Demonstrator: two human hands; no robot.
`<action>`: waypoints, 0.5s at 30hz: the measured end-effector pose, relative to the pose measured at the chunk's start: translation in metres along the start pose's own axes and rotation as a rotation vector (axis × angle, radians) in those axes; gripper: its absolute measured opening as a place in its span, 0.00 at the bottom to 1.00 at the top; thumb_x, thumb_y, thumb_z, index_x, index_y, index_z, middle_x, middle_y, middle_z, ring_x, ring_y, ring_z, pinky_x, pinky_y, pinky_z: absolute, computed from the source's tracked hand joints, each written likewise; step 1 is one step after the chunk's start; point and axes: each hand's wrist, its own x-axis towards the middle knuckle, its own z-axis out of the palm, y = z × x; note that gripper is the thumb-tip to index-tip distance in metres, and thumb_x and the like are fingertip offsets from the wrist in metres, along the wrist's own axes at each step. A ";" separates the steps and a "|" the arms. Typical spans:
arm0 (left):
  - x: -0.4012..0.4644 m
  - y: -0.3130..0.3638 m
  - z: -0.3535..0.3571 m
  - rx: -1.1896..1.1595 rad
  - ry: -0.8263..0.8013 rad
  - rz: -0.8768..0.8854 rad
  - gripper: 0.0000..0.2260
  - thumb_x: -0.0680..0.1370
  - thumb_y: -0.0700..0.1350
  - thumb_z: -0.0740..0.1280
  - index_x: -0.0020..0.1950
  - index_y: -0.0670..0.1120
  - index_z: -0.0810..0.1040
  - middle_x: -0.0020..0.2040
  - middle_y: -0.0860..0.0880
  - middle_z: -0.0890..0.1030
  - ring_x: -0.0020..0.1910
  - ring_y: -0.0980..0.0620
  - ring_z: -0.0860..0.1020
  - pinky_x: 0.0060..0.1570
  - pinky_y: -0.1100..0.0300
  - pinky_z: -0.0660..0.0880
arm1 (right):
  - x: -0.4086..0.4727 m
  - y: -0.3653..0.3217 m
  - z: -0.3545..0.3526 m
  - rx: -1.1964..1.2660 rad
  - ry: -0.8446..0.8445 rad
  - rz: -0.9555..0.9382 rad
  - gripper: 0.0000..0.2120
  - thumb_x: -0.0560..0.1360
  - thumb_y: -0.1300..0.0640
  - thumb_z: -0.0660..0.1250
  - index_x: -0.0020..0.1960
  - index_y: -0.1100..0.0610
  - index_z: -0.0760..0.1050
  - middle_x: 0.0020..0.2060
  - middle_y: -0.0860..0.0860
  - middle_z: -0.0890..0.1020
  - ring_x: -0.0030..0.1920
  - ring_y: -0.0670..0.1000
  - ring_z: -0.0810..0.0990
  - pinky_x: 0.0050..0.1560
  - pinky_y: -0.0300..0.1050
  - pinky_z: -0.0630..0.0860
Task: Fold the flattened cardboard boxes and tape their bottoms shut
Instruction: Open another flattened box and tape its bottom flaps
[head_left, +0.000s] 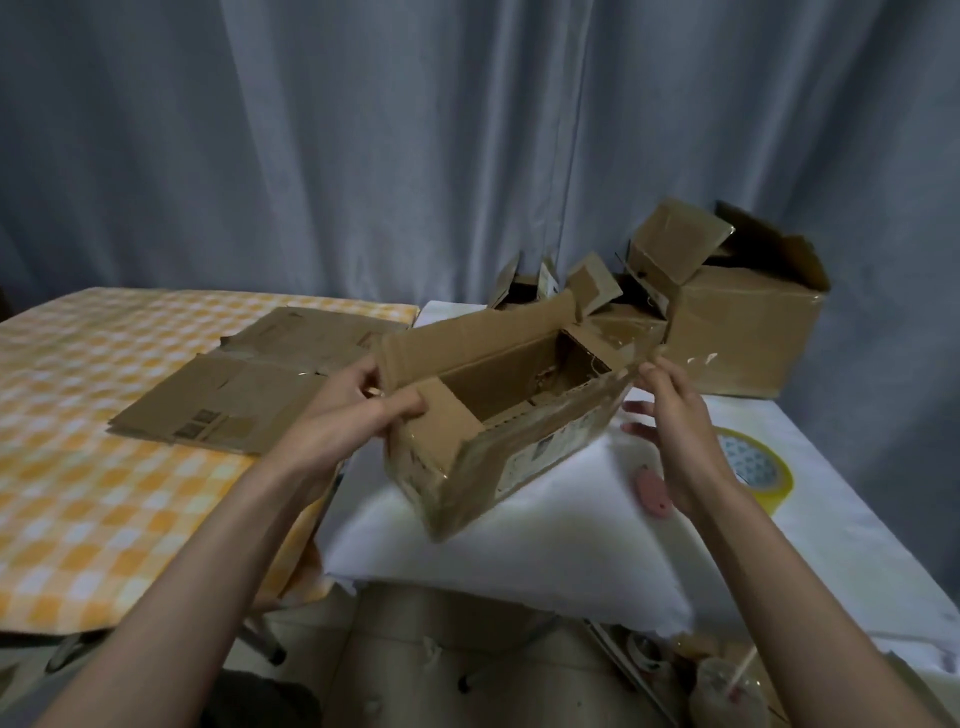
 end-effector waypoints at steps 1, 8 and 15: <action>-0.003 0.001 0.002 0.012 -0.015 0.006 0.22 0.66 0.51 0.73 0.60 0.53 0.78 0.53 0.49 0.82 0.48 0.54 0.79 0.40 0.62 0.73 | 0.002 -0.001 0.003 0.039 -0.011 0.010 0.15 0.83 0.49 0.59 0.69 0.51 0.69 0.54 0.45 0.79 0.49 0.47 0.80 0.46 0.44 0.78; -0.010 -0.007 0.023 0.239 -0.179 0.295 0.26 0.78 0.47 0.71 0.74 0.57 0.67 0.67 0.61 0.72 0.63 0.68 0.71 0.54 0.71 0.72 | 0.005 -0.002 0.032 -0.056 -0.145 0.014 0.27 0.81 0.41 0.62 0.76 0.49 0.64 0.67 0.46 0.73 0.66 0.47 0.74 0.64 0.47 0.73; -0.009 -0.011 0.026 0.519 -0.318 0.451 0.34 0.74 0.63 0.62 0.79 0.60 0.58 0.77 0.64 0.59 0.76 0.62 0.59 0.72 0.59 0.65 | 0.008 -0.001 0.063 -0.250 -0.145 -0.037 0.28 0.79 0.47 0.66 0.76 0.50 0.63 0.66 0.47 0.73 0.63 0.50 0.77 0.63 0.51 0.76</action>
